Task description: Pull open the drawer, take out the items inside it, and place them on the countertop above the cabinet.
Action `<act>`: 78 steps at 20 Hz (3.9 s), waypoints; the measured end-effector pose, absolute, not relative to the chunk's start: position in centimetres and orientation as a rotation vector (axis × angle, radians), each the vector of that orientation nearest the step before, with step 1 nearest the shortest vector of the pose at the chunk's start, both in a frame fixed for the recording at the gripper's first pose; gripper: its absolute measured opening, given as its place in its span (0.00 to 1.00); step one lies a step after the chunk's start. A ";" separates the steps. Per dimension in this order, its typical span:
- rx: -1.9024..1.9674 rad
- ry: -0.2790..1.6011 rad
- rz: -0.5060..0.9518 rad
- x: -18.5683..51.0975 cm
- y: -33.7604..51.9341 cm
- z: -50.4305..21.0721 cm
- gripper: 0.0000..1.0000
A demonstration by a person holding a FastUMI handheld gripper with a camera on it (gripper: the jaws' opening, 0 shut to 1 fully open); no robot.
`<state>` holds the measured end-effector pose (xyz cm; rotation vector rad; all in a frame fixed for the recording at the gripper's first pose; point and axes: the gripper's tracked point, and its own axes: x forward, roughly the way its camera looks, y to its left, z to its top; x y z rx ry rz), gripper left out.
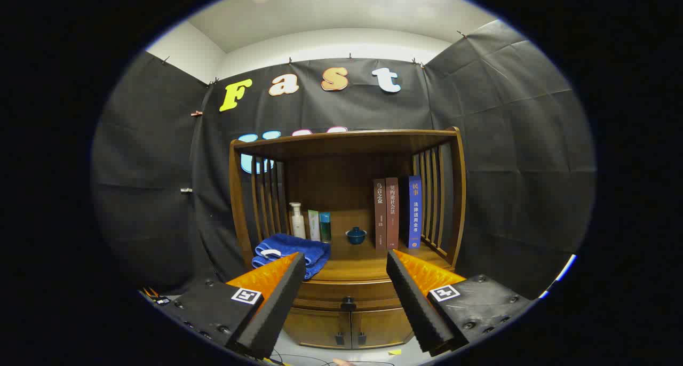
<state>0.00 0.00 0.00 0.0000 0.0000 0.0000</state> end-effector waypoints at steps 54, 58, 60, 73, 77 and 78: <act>0.023 0.429 -0.086 15.3 -1.4 -26.5 0.94; 0.038 0.481 -0.092 16.2 -1.6 -28.7 0.81; 0.044 0.490 -0.088 16.5 -1.5 -29.2 0.63; 0.000 0.532 -0.072 14.7 -1.5 -29.0 0.35; -0.011 0.552 -0.072 11.8 -1.5 -28.7 0.35; -0.006 0.559 -0.074 11.0 -1.5 -28.8 0.35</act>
